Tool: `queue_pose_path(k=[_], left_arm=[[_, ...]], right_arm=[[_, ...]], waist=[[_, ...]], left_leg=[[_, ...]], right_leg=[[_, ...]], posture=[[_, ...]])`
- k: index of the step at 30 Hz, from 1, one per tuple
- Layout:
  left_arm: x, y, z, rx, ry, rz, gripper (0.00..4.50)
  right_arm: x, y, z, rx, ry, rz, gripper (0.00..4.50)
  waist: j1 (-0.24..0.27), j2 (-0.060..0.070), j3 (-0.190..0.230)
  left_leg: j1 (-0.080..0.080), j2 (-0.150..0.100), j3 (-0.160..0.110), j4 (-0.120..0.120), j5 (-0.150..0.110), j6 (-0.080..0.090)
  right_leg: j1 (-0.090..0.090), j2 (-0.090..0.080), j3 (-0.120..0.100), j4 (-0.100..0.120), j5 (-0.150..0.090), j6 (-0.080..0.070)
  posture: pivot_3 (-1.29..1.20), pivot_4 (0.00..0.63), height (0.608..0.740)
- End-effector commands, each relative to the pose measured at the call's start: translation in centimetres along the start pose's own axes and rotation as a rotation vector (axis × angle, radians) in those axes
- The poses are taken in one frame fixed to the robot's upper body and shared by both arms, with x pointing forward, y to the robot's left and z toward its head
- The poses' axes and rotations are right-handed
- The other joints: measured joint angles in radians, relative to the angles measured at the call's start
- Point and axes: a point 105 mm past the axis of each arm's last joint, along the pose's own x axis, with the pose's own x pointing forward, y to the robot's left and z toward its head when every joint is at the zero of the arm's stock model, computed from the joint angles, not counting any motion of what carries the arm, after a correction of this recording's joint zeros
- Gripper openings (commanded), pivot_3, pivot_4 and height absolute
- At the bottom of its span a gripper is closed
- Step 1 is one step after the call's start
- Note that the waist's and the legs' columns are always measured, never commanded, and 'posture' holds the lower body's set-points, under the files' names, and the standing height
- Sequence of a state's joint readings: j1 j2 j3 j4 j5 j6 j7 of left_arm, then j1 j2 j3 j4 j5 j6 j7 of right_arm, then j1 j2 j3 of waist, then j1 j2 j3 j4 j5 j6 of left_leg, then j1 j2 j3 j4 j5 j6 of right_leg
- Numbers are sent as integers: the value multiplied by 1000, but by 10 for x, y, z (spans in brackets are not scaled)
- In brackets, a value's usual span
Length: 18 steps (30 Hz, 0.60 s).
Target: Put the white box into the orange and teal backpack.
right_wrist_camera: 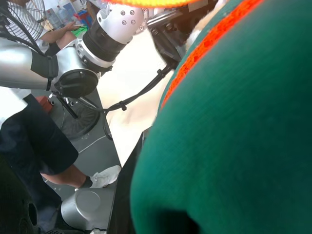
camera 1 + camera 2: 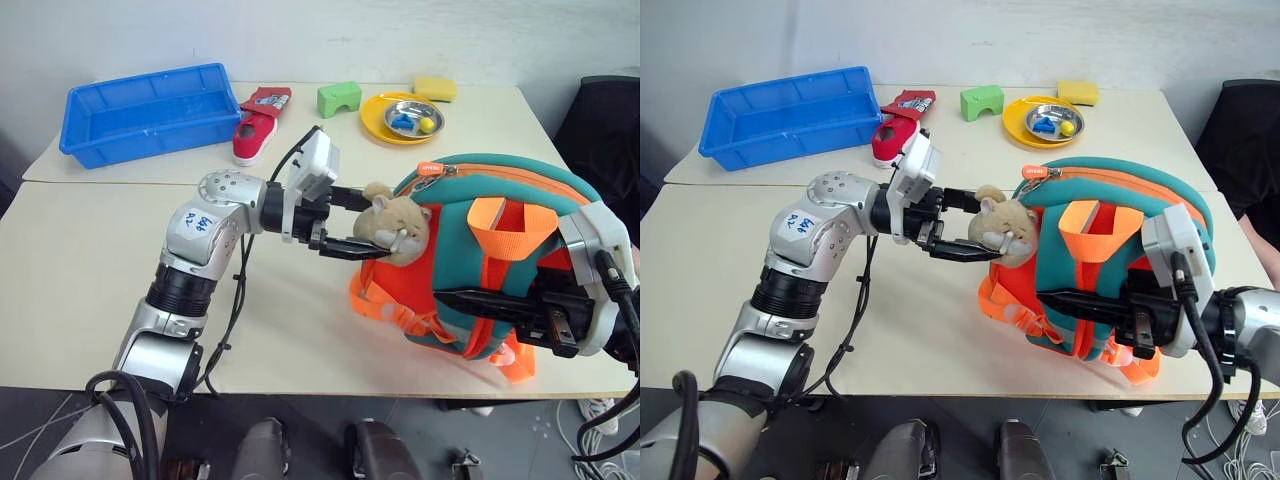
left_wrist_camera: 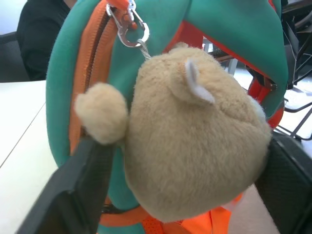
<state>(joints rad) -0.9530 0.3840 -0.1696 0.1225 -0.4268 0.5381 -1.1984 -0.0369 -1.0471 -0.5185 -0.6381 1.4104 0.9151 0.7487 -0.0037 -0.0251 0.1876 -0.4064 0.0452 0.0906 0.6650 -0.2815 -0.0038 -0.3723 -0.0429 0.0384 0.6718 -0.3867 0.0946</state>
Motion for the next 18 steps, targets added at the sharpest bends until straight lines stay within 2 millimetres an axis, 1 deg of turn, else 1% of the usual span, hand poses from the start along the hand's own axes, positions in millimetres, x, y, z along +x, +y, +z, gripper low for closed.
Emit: queue_pose_path(k=[1, 4, 5, 7, 10, 13, 15, 18], left_arm=[[-12, 1, 4, 27, 0, 6, 2799], [-20, 7, 6, 27, -1, 34, 2033], [-24, 11, 7, 42, 8, 62, 1720], [-34, 20, 5, 67, 39, 120, 1239], [-52, 37, -2, 71, 104, 223, 716], [-66, 46, -8, 61, 132, 273, 716], [-73, 47, -20, 52, 169, 287, 716], [-67, 36, -66, 82, 322, 233, 716]], right_arm=[[0, 8, 5, -47, -9, 14, 0], [-2, 6, 5, -50, -10, -5, 0], [-3, 5, 4, -53, -4, -15, 0], [-4, 4, 2, -57, -1, -27, 0], [-6, 4, 0, -60, -3, -53, 0], [-10, 4, -4, -59, 1, -71, 0], [-14, 2, -5, -54, -12, -100, 0], [-21, -5, -5, -72, -48, -173, 0]], waist=[[-1, 0, 0], [0, 0, 0], [0, 0, 0], [0, 0, 0], [1, 0, 0], [0, 0, 0], [1, 0, 0], [0, 0, 0]], left_leg=[[0, 0, 0, 0, 0, 0], [0, 0, 0, 0, 0, 0], [0, 0, 0, 0, 0, 0], [0, 0, 0, 0, 0, 0], [0, 0, 0, 0, 0, 0], [0, 0, 0, 0, 0, 0], [0, 0, 1, 0, 0, 0], [0, 0, 1, 0, 0, 0]], right_leg=[[0, 0, 0, 0, 0, 0], [0, 0, 0, 0, 0, 0], [0, 0, 0, 0, 0, 0], [0, 0, 0, 0, 0, 0], [0, 0, 0, 0, 0, 0], [0, 0, 0, 0, 0, 0], [0, 0, 0, 0, 0, 0], [0, 0, 0, 0, 0, 0]], posture=[[0, 150, 740], [0, 150, 740], [0, 150, 740], [0, 150, 740], [0, 150, 740], [0, 150, 740], [0, 150, 740], [0, 150, 740]])
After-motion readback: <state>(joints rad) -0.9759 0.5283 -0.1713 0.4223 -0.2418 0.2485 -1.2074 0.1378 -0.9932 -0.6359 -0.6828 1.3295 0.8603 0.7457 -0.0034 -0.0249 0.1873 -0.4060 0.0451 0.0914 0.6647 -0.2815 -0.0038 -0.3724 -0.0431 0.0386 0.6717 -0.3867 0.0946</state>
